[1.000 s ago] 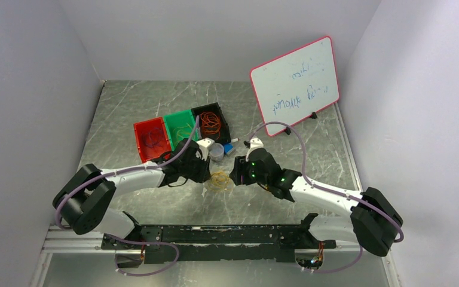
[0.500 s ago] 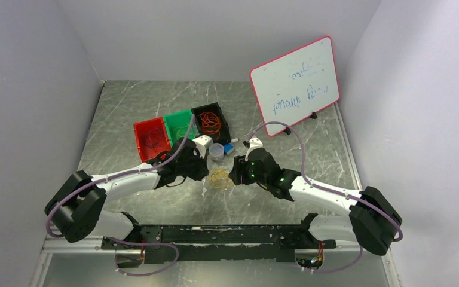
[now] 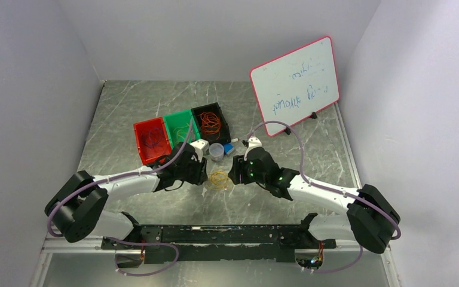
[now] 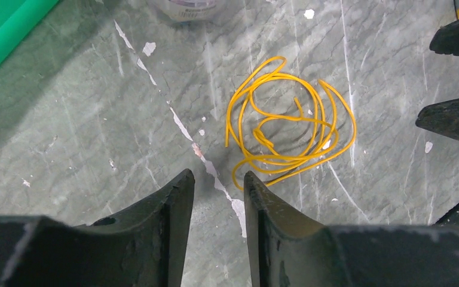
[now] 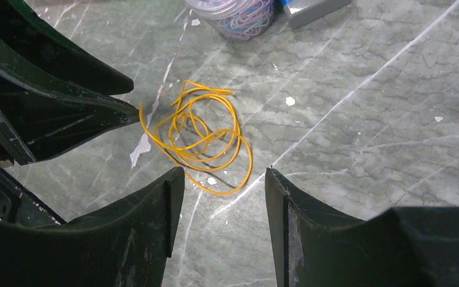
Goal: Untangle the cables
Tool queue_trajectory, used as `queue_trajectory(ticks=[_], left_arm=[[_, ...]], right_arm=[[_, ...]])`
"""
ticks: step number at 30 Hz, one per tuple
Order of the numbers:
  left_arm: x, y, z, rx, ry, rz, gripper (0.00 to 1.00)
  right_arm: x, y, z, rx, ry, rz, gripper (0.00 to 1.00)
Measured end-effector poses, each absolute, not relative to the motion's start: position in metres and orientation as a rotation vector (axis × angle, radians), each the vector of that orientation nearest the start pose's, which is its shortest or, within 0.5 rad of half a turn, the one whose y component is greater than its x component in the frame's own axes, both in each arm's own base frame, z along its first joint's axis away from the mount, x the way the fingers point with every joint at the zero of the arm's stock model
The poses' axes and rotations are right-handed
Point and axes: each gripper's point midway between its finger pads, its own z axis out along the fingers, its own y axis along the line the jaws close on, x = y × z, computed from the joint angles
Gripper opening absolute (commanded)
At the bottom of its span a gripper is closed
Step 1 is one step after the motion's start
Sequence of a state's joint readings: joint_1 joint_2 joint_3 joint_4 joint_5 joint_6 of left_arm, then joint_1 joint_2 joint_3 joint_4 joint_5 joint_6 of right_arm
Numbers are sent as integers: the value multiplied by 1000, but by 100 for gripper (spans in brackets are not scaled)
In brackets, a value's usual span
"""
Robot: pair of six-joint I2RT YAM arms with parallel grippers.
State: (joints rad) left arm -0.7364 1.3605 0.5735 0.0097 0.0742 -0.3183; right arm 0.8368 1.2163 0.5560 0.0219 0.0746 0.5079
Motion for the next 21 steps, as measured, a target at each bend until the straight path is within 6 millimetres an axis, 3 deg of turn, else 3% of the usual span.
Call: queue_trajectory(ticks=[13, 21], left_arm=[[233, -246, 27, 584, 2352, -580, 42], [243, -256, 20, 616, 2338, -582, 30]], right_arm=[[222, 257, 80, -335, 2264, 654, 56], [223, 258, 82, -342, 2258, 653, 56]])
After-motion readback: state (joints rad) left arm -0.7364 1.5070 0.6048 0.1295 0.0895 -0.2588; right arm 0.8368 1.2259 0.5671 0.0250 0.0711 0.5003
